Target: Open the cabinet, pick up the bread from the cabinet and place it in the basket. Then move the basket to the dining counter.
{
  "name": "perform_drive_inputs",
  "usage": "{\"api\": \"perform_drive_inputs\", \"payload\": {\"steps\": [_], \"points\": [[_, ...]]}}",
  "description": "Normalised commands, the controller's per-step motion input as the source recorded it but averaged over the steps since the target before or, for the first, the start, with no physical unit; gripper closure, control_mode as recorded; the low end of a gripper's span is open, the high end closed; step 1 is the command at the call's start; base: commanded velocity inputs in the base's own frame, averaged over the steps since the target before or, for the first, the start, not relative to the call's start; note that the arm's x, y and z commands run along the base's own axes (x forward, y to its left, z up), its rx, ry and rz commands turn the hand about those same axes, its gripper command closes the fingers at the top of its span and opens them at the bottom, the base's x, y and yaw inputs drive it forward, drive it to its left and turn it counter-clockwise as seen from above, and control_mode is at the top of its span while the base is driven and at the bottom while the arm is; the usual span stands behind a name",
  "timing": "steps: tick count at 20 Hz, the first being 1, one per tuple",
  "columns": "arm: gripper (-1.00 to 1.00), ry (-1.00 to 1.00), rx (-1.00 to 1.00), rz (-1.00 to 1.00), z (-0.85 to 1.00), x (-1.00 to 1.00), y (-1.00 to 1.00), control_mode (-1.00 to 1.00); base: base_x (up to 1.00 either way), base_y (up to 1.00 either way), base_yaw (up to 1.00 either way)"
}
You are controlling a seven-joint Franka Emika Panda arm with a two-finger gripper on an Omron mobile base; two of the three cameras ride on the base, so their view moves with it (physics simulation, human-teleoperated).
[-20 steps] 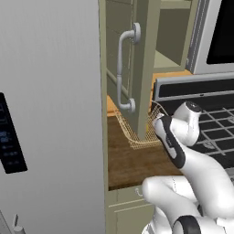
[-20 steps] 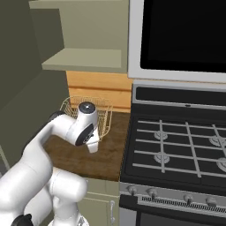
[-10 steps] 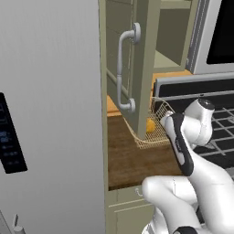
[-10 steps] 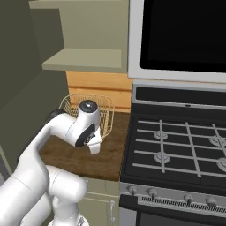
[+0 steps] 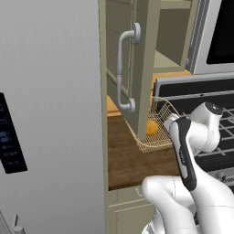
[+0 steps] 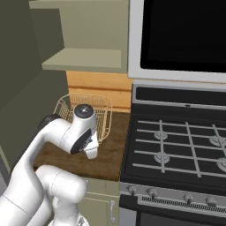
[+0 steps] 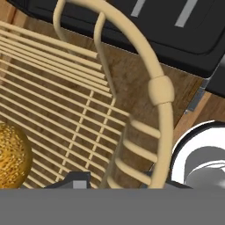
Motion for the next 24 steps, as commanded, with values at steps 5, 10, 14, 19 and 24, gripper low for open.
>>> {"api": "perform_drive_inputs", "payload": {"steps": [5,10,14,19,24], "points": [[1.0,-0.03,0.0,0.0,0.23,0.01,-0.01,-1.0,0.0,0.0,0.0],[1.0,-0.02,0.0,0.0,0.2,0.0,-0.01,-1.0,0.0,0.0,0.0],[1.0,-0.02,0.0,0.0,0.03,-0.01,0.0,-1.0,0.0,0.0,0.0],[1.0,0.0,0.0,0.0,0.0,0.0,0.0,-1.0,0.0,0.0,0.0],[1.0,0.0,0.0,0.0,0.0,-0.1,0.0,-1.0,0.0,0.0,0.0]]}}
